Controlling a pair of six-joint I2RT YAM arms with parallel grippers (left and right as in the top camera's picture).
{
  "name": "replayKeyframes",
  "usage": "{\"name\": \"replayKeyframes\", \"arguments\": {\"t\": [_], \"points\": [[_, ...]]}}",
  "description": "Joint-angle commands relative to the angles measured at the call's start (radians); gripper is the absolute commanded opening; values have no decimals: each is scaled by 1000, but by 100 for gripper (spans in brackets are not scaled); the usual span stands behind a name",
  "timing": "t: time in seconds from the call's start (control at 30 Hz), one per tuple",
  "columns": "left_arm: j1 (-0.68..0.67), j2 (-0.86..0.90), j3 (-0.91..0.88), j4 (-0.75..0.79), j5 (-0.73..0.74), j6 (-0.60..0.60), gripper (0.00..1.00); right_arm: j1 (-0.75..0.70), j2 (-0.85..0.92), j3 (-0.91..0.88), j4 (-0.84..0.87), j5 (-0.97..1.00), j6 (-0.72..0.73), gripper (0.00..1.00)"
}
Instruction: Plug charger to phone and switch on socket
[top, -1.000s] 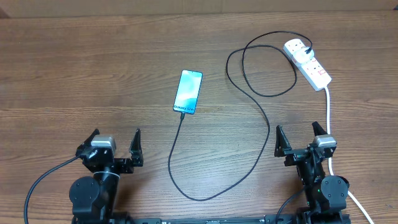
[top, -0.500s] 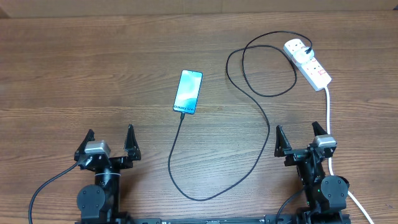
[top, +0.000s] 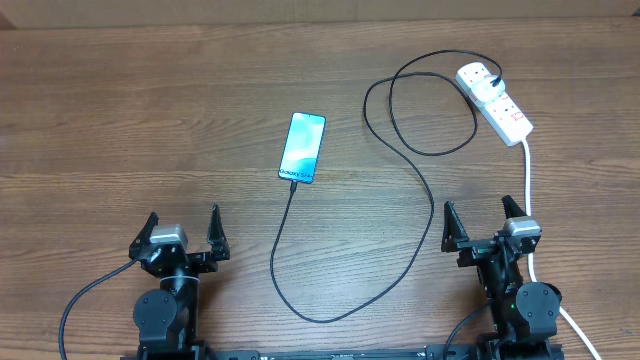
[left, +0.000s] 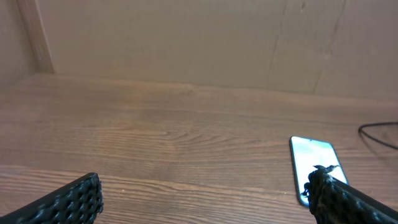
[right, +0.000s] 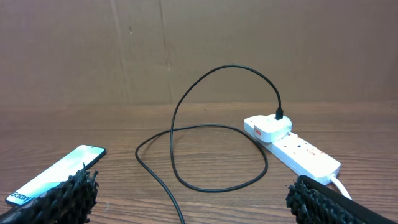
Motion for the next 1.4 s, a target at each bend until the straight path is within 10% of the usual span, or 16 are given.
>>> {"name": "replayKeyframes", "arguments": {"t": [0.0,1.37], "points": [[6,-13,-4,0,12,73,99,-3,-8,-10,6,12,-5,100],[6,-12,-4,0,11,69,100,-3,-8,-10,6,12,-5,100]]}}
